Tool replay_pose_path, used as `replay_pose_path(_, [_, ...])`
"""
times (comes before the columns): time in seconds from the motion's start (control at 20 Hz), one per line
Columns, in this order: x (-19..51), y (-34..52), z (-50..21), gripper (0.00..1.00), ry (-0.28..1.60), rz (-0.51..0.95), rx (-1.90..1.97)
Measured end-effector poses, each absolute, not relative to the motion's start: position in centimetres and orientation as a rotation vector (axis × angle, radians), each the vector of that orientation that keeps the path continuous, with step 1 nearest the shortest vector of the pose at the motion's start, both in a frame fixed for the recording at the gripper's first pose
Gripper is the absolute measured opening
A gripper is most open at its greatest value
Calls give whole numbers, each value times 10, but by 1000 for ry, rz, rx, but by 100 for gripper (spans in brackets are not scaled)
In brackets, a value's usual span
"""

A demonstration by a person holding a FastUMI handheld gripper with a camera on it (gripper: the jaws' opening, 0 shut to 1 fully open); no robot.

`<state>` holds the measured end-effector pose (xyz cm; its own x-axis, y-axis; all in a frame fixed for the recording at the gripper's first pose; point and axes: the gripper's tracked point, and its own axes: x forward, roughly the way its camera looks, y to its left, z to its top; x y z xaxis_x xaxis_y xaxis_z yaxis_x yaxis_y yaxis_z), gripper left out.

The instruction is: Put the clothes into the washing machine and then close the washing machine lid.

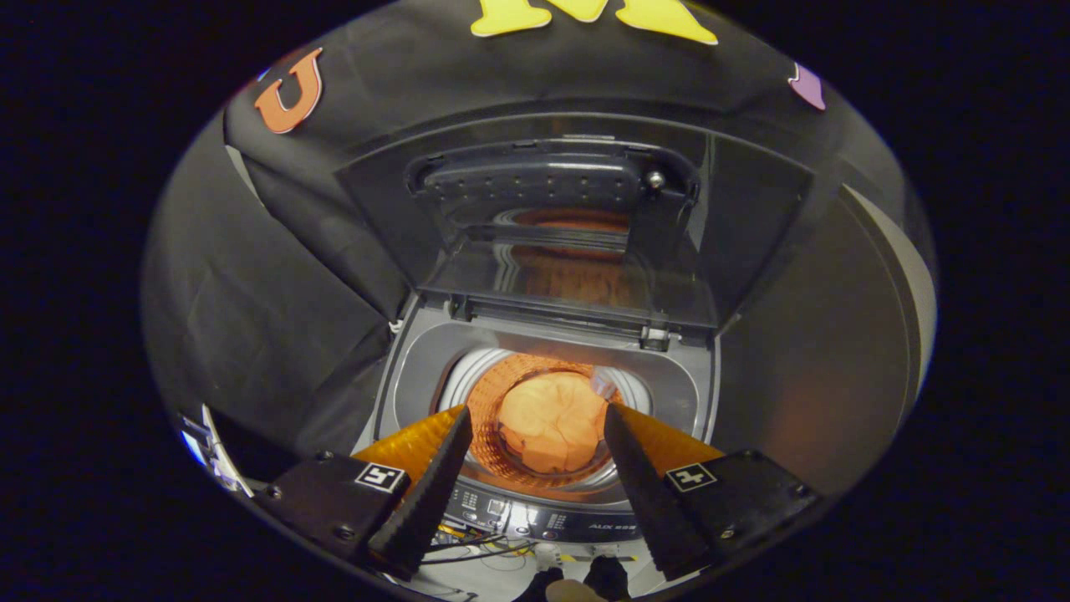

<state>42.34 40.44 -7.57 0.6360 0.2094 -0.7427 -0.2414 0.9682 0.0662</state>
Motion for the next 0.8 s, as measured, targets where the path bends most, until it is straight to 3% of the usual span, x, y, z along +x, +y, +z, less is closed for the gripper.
replay_pose_path(0.5, [377,403,-4,98,704,192,-36])
replay_pose_path(0.8, [389,421,68,98,578,184,-30])
